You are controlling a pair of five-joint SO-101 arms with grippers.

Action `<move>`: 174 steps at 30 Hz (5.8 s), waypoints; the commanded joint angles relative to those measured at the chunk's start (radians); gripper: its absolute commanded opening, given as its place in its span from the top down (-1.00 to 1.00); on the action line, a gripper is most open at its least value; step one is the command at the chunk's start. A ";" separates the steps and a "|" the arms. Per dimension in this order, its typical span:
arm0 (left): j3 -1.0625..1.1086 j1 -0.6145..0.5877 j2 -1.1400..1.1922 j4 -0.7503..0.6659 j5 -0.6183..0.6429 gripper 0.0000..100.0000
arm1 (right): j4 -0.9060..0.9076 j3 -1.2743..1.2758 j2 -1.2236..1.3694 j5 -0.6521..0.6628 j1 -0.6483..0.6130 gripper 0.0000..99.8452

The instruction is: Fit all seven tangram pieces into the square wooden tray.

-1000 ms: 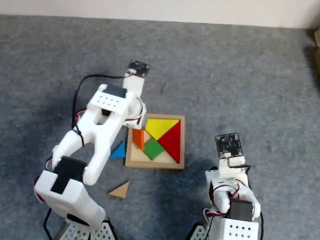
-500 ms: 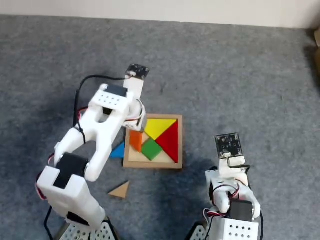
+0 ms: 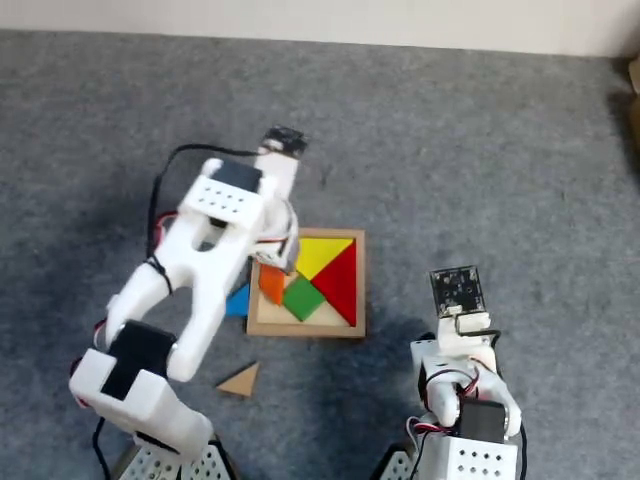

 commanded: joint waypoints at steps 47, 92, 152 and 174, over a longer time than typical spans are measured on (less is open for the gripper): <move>-0.033 -0.001 0.117 -0.054 -0.034 0.57 | 0.002 0.088 -0.012 0.009 0.012 0.90; 0.289 -0.105 -0.128 -0.292 -0.097 0.57 | 0.002 0.088 -0.012 0.009 0.012 0.90; 0.108 -0.369 -0.108 0.044 -0.396 0.46 | 0.002 0.088 -0.012 0.009 0.012 0.90; 0.624 -0.150 -0.435 -0.058 -0.431 0.46 | 0.002 0.088 -0.012 0.009 0.012 0.90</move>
